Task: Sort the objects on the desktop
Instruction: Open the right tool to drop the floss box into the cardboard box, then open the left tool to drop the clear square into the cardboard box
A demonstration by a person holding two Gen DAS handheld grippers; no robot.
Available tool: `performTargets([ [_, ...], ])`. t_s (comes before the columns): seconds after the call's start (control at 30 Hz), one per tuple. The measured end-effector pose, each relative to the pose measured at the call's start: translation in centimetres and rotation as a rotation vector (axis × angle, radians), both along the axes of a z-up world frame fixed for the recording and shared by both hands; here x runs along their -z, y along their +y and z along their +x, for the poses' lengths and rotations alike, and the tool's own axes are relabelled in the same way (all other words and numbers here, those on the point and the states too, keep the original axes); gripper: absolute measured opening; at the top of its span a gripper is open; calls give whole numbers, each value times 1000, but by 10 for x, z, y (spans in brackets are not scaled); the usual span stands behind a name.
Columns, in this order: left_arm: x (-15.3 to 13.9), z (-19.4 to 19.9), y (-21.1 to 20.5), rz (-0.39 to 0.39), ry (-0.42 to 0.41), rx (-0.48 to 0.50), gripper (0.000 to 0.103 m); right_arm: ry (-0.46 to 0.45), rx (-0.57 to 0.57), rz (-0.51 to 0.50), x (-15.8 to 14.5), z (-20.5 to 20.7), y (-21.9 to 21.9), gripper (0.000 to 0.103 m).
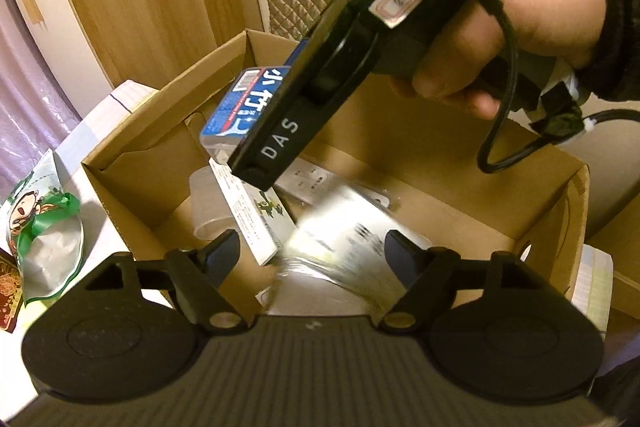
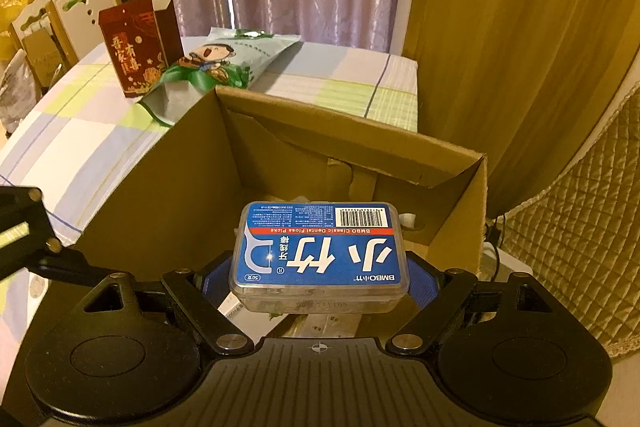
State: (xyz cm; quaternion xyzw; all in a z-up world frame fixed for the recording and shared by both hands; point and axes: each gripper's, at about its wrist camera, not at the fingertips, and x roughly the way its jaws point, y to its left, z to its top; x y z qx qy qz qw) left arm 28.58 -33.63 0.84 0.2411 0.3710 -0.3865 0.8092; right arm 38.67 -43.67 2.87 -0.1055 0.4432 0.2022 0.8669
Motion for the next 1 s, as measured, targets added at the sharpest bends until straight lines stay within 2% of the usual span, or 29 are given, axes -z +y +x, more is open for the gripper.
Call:
performTargets([
  [0.43, -4, -2, 9, -1, -5, -16, 80, 38, -19, -12, 11, 1, 7, 86],
  [0.47, -4, -3, 10, -1, -6, -17, 80, 37, -18, -4, 11, 0, 6, 92],
  [0.53, -4, -3, 11, -5, -6, -18, 80, 34, -13, 15, 9, -1, 5, 95],
  [1.0, -17, -15, 24, -31, -13, -53, 81, 8, 16, 14, -3, -20, 6, 95],
])
